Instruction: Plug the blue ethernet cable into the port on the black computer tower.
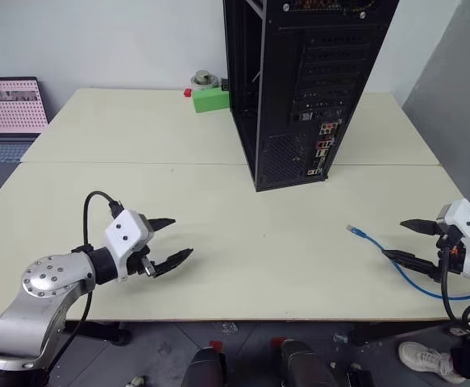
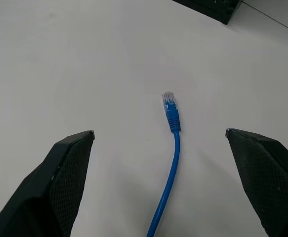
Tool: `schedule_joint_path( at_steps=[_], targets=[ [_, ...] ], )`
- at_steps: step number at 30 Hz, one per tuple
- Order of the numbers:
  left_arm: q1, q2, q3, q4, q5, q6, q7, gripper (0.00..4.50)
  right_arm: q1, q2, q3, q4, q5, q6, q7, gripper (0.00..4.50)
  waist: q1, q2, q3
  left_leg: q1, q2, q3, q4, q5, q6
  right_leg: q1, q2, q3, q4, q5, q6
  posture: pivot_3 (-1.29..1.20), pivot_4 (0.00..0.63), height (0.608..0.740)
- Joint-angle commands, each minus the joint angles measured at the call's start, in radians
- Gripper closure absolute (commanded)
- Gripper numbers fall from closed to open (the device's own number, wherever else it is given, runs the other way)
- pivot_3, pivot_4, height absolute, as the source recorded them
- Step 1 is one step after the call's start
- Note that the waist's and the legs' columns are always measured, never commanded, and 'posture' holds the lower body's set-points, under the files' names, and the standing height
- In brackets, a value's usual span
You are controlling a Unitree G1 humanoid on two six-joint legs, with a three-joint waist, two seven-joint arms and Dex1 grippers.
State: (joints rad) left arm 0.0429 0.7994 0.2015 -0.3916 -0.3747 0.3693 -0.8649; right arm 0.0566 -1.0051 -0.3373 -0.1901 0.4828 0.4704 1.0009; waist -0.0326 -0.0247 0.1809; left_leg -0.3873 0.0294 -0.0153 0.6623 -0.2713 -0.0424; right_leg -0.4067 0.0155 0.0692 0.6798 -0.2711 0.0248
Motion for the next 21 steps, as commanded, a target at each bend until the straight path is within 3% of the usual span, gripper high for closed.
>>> schedule_joint_path(
  at_steps=[1, 11, 21],
  targets=[
    [-0.012, 0.015, -0.023, -0.044, -0.009, 0.01, -0.021, 0.39, -0.008, -0.002, -0.011, -0.01, -0.016, 0.004, -0.009, 0.0, 0.0, 0.0, 0.0, 0.0, 0.0, 0.0, 0.0, 0.0, 0.0, 0.0, 0.0, 0.0, 0.0, 0.0, 0.0, 0.0, 0.15, 0.74],
    [-0.103, 0.017, -0.167, -0.081, 0.013, -0.019, -0.094, 0.39, -0.016, 0.043, 0.045, -0.041, -0.038, 0.047, -0.055, 0.0, 0.0, 0.0, 0.0, 0.0, 0.0, 0.0, 0.0, 0.0, 0.0, 0.0, 0.0, 0.0, 0.0, 0.0, 0.0, 0.0, 0.15, 0.74],
    [-0.247, -0.036, -0.306, -0.083, 0.0, -0.008, -0.163, 0.39, -0.15, 0.126, 0.19, 0.11, -0.128, 0.01, -0.096, 0.0, 0.001, 0.0, 0.0, 0.0, -0.001, 0.001, 0.0, 0.0, 0.0, 0.0, 0.001, 0.0, 0.0, 0.0, 0.0, 0.0, 0.15, 0.74]
  ],
)
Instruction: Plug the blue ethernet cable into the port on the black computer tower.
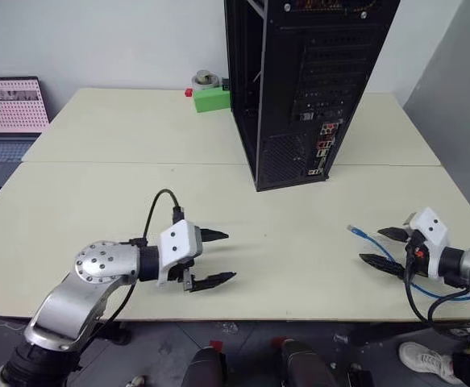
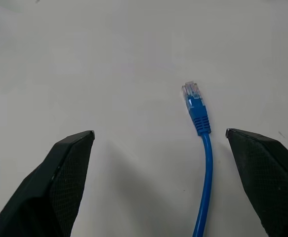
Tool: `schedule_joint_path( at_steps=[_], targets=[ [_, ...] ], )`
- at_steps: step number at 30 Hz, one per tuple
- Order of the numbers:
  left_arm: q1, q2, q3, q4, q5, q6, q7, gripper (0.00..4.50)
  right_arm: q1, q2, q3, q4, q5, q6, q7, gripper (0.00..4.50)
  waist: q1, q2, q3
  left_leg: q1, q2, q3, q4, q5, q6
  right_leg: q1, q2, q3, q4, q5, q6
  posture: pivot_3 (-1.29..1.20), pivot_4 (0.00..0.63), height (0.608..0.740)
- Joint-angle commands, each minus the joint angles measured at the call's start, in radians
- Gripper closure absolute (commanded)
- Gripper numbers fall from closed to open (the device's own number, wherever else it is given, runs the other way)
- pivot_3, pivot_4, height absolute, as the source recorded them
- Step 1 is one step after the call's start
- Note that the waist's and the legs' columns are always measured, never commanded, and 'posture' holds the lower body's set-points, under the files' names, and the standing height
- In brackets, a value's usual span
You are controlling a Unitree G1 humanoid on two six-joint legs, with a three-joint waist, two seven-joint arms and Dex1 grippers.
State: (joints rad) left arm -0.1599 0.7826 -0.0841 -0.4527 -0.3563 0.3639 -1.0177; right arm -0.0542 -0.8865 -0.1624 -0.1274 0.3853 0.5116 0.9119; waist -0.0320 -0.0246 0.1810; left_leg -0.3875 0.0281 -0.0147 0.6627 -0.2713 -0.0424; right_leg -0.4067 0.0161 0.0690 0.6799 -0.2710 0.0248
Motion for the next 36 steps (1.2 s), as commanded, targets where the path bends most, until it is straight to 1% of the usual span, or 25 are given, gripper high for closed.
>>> schedule_joint_path(
  at_steps=[1, 6, 9, 11, 12, 17, 23, 25, 29, 32, 36],
  targets=[
    [-0.063, -0.029, -0.033, -0.018, -0.019, 0.0, -0.012, 0.39, -0.06, 0.016, 0.028, 0.079, -0.045, -0.043, -0.009, 0.0, 0.0, 0.0, 0.0, 0.0, 0.0, 0.0, 0.0, 0.0, 0.0, 0.0, 0.0, 0.0, 0.0, 0.0, 0.0, 0.0, 0.15, 0.74],
    [-0.123, -0.057, -0.067, -0.004, -0.02, 0.014, -0.026, 0.39, -0.124, 0.035, 0.071, 0.211, -0.092, -0.088, 0.013, 0.0, 0.0, 0.0, 0.0, 0.0, 0.0, 0.0, 0.0, 0.0, 0.0, 0.0, 0.0, 0.0, 0.0, 0.0, 0.0, 0.0, 0.15, 0.74],
    [-0.138, -0.061, -0.074, 0.002, -0.013, 0.013, -0.031, 0.35, -0.14, 0.029, 0.08, 0.259, -0.107, -0.097, 0.03, 0.46, -0.001, 0.0, 0.0, 0.0, 0.0, 0.0, 0.0, 0.0, 0.0, 0.0, 0.0, 0.0, 0.0, 0.0, 0.0, 0.0, 0.15, 0.74],
    [-0.139, -0.059, -0.08, 0.009, 0.003, 0.005, -0.035, 0.35, -0.148, 0.023, 0.08, 0.281, -0.111, -0.099, 0.04, 1.05, -0.001, 0.0, 0.0, 0.0, 0.0, 0.0, 0.0, 0.0, 0.0, 0.0, 0.0, 0.0, 0.0, 0.0, 0.0, 0.0, 0.15, 0.74],
    [-0.138, -0.059, -0.08, 0.009, 0.006, 0.003, -0.036, 0.35, -0.15, 0.02, 0.081, 0.286, -0.114, -0.1, 0.044, 1.2, -0.001, 0.0, 0.0, 0.0, 0.0, 0.0, 0.0, 0.0, 0.0, 0.0, 0.0, 0.0, 0.0, 0.0, 0.0, 0.0, 0.15, 0.74],
    [-0.134, -0.063, -0.086, 0.013, 0.018, -0.001, -0.035, 0.35, -0.162, 0.022, 0.093, 0.303, -0.131, -0.123, 0.054, 2.62, 0.0, 0.0, 0.0, 0.001, 0.0, 0.0, 0.0, 0.0, 0.0, 0.0, 0.0, 0.0, 0.0, 0.0, 0.0, 0.0, 0.15, 0.74],
    [-0.132, -0.07, -0.092, 0.033, 0.024, 0.006, -0.035, 0.35, -0.175, 0.034, 0.122, 0.28, -0.153, -0.143, 0.061, 3.96, -0.001, 0.0, 0.0, 0.001, 0.0, 0.0, 0.0, 0.0, 0.0, 0.001, 0.0, 0.0, 0.0, 0.0, 0.0, 0.0, 0.15, 0.74],
    [-0.136, -0.076, -0.089, 0.043, 0.018, 0.018, -0.033, 0.35, -0.18, 0.035, 0.133, 0.244, -0.149, -0.145, 0.071, 4.4, -0.001, 0.0, 0.0, 0.001, 0.0, 0.0, 0.0, 0.0, 0.0, 0.001, 0.0, 0.0, 0.0, 0.0, 0.0, 0.0, 0.15, 0.74],
    [-0.159, -0.088, -0.094, 0.084, 0.013, 0.047, -0.035, 0.35, -0.21, 0.039, 0.178, 0.104, -0.139, -0.123, 0.096, 4.4, -0.004, 0.0, 0.0, 0.002, 0.0, -0.001, 0.0, 0.0, 0.0, 0.001, 0.001, 0.0, 0.001, 0.0, 0.0, 0.0, 0.15, 0.74],
    [-0.18, -0.12, -0.079, 0.112, -0.041, 0.107, -0.035, 0.35, -0.247, 0.059, 0.229, 0.009, -0.133, -0.093, 0.104, 4.4, -0.003, 0.0, 0.0, 0.002, 0.0, -0.002, 0.0, 0.0, 0.0, 0.001, 0.001, 0.0, 0.001, 0.0, 0.0, 0.0, 0.15, 0.74],
    [-0.217, -0.128, -0.125, 0.168, 0.023, 0.05, -0.057, 0.35, -0.328, 0.11, 0.333, -0.097, -0.138, -0.036, 0.114, 4.4, -0.003, 0.0, 0.0, 0.001, 0.0, -0.004, 0.0, 0.0, 0.0, 0.001, 0.001, -0.002, 0.001, 0.0, 0.0, 0.0, 0.15, 0.74]
  ],
)
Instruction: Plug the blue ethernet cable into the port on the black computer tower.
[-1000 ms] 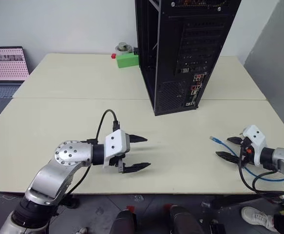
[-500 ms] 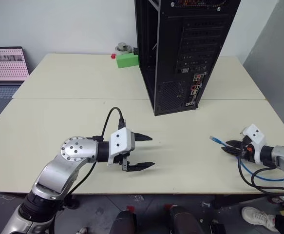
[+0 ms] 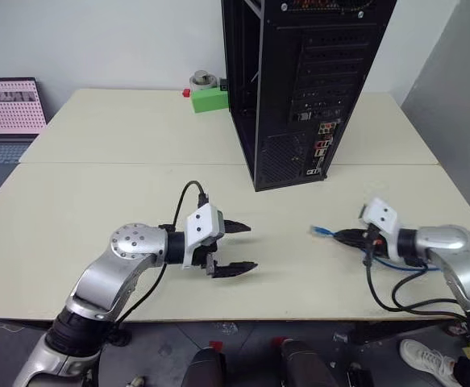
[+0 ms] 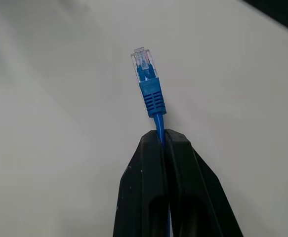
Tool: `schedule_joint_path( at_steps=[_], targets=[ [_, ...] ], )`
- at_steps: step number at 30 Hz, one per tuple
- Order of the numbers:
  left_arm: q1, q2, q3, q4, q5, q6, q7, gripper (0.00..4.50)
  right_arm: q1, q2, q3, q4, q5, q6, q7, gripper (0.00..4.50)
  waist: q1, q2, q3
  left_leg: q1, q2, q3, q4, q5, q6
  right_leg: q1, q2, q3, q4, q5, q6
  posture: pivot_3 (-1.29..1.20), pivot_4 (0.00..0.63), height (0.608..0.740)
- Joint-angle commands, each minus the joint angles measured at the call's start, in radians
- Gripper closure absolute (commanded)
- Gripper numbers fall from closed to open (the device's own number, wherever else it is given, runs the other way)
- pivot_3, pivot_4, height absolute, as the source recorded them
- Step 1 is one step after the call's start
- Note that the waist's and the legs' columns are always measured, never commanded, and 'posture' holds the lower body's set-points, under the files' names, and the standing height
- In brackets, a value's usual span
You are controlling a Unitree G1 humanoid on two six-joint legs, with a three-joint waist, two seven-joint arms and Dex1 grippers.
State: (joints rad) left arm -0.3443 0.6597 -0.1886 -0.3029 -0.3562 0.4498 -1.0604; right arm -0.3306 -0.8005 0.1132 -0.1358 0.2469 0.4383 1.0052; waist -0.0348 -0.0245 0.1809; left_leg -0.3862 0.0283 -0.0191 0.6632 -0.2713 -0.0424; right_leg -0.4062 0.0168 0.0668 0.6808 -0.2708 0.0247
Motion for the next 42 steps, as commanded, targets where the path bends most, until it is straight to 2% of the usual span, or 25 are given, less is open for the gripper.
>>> schedule_joint_path(
  at_steps=[1, 9, 18, 21, 37, 38, 42],
  targets=[
    [-0.042, -0.006, -0.032, 0.031, 0.036, -0.05, -0.02, 0.35, -0.07, 0.035, 0.079, -0.098, -0.004, 0.046, 0.022, 4.4, 0.001, 0.0, 0.0, 0.0, 0.0, -0.001, 0.0, 0.0, 0.0, 0.0, 0.0, 0.0, 0.0, 0.0, 0.0, 0.0, 0.15, 0.74],
    [-0.096, -0.027, -0.089, 0.139, 0.121, -0.148, -0.039, 0.35, -0.152, 0.093, 0.169, -0.104, -0.034, 0.07, 0.023, 4.4, 0.004, 0.0, 0.0, -0.002, -0.001, -0.003, 0.001, 0.0, 0.0, 0.0, -0.001, -0.003, 0.0, 0.003, -0.004, 0.0, 0.15, 0.74],
    [-0.12, -0.064, -0.1, 0.202, 0.155, -0.2, -0.052, 0.35, -0.178, 0.116, 0.198, -0.106, -0.045, 0.074, 0.033, 4.4, 0.004, 0.0, 0.0, -0.003, -0.001, -0.004, 0.001, 0.0, 0.0, -0.001, -0.001, -0.004, 0.0, 0.003, -0.005, 0.0, 0.15, 0.74],
    [-0.133, -0.079, -0.103, 0.218, 0.162, -0.212, -0.05, 0.79, -0.181, 0.122, 0.208, -0.109, -0.049, 0.074, 0.035, 4.5, 0.004, 0.0, 0.0, -0.004, -0.001, -0.004, 0.001, 0.0, 0.0, -0.001, -0.001, -0.004, 0.0, 0.003, -0.005, 0.0, 0.15, 0.74],
    [-0.143, -0.102, -0.112, 0.26, 0.203, -0.273, -0.061, 4.11, -0.19, 0.145, 0.228, -0.123, -0.067, 0.085, 0.045, 4.5, 0.003, 0.0, 0.0, -0.004, -0.001, -0.004, 0.001, 0.0, 0.0, -0.001, -0.001, -0.004, 0.0, 0.003, -0.005, 0.0, 0.15, 0.74],
    [-0.142, -0.105, -0.112, 0.261, 0.205, -0.274, -0.059, 4.23, -0.19, 0.146, 0.228, -0.125, -0.065, 0.088, 0.046, 4.5, 0.003, 0.0, 0.0, -0.004, -0.001, -0.004, 0.001, 0.0, 0.0, -0.001, -0.001, -0.004, 0.0, 0.003, -0.005, 0.0, 0.15, 0.74],
    [-0.132, -0.11, -0.11, 0.26, 0.208, -0.293, -0.054, 4.23, -0.193, 0.148, 0.229, -0.133, -0.066, 0.094, 0.044, 4.5, 0.003, 0.0, 0.0, -0.004, -0.001, -0.004, 0.001, 0.0, 0.0, -0.001, -0.001, -0.004, 0.0, 0.003, -0.005, 0.0, 0.15, 0.74]
  ],
)
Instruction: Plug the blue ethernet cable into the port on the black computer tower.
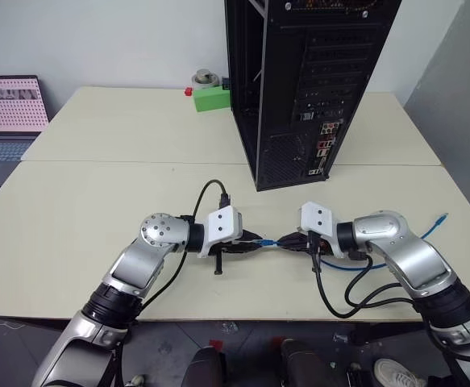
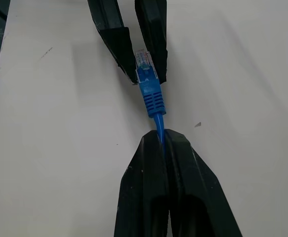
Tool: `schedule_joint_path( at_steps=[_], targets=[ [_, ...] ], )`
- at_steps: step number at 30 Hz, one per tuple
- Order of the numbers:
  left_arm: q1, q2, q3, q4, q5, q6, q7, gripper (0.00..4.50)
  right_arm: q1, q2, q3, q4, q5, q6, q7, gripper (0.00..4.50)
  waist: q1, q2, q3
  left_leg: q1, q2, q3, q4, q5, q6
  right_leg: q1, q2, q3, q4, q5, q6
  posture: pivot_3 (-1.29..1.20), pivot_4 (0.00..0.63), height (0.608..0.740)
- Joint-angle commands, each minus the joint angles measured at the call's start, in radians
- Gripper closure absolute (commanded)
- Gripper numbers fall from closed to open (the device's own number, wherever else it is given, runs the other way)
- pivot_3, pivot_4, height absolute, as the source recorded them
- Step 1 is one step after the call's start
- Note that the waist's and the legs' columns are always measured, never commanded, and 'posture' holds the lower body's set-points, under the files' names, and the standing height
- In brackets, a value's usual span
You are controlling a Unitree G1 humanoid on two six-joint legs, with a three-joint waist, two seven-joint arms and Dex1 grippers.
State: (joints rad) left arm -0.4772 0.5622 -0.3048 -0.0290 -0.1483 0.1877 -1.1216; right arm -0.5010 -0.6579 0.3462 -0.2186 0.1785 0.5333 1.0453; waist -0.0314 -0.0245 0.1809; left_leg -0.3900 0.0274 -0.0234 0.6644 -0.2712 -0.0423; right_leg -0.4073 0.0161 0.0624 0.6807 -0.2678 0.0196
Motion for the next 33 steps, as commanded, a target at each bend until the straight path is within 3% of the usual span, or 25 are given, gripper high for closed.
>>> schedule_joint_path(
  at_steps=[1, 5, 10, 17, 22, 33],
  targets=[
    [0.006, -0.014, 0.009, -0.016, -0.002, -0.038, 0.008, 4.23, -0.023, 0.006, -0.007, -0.05, 0.006, 0.0, 0.004, 4.5, 0.0, 0.0, 0.0, 0.0, 0.0, 0.0, 0.0, 0.0, 0.0, 0.0, 0.0, 0.0, 0.0, 0.0, 0.0, 0.0, 0.15, 0.74],
    [0.023, -0.017, 0.03, -0.01, -0.007, -0.102, 0.018, 4.23, -0.024, -0.005, -0.03, -0.05, 0.025, 0.003, 0.019, 3.97, 0.0, 0.0, 0.0, 0.0, 0.0, 0.0, 0.0, 0.0, 0.0, 0.0, 0.0, 0.0, 0.0, 0.0, 0.0, 0.0, 0.15, 0.74],
    [0.059, -0.016, 0.044, 0.026, 0.043, -0.325, 0.055, 4.23, -0.008, -0.073, -0.108, -0.076, 0.073, 0.026, 0.057, 2.77, 0.001, 0.0, 0.0, 0.0, 0.0, 0.0, 0.0, 0.0, 0.0, 0.0, 0.0, 0.0, 0.0, 0.0, 0.0, 0.0, 0.15, 0.74],
    [0.083, -0.002, 0.046, 0.151, 0.282, -0.89, 0.253, 4.23, 0.014, -0.073, -0.303, -0.17, 0.329, 0.262, 0.027, 1.07, 0.002, 0.0, 0.0, 0.0, 0.001, -0.001, 0.0, 0.0, 0.0, 0.0, -0.002, 0.002, 0.0, 0.0, 0.0, 0.0, 0.15, 0.74],
    [0.049, -0.005, 0.091, 0.235, 0.453, -1.175, 0.459, 4.23, 0.026, -0.011, -0.349, -0.195, 0.451, 0.381, -0.048, 1.06, 0.002, 0.0, 0.0, 0.0, 0.001, -0.001, 0.0, 0.0, 0.0, 0.0, -0.002, 0.003, 0.0, 0.0, 0.0, 0.0, 0.15, 0.74],
    [0.021, 0.002, 0.112, 0.314, 0.607, -1.3, 0.676, 4.23, 0.028, 0.119, -0.291, -0.149, 0.487, 0.402, -0.149, 1.06, 0.002, 0.0, 0.0, -0.001, 0.001, 0.0, 0.0, 0.0, 0.0, 0.0, -0.002, -0.001, 0.0, 0.0, 0.0, 0.0, 0.15, 0.74]
  ],
)
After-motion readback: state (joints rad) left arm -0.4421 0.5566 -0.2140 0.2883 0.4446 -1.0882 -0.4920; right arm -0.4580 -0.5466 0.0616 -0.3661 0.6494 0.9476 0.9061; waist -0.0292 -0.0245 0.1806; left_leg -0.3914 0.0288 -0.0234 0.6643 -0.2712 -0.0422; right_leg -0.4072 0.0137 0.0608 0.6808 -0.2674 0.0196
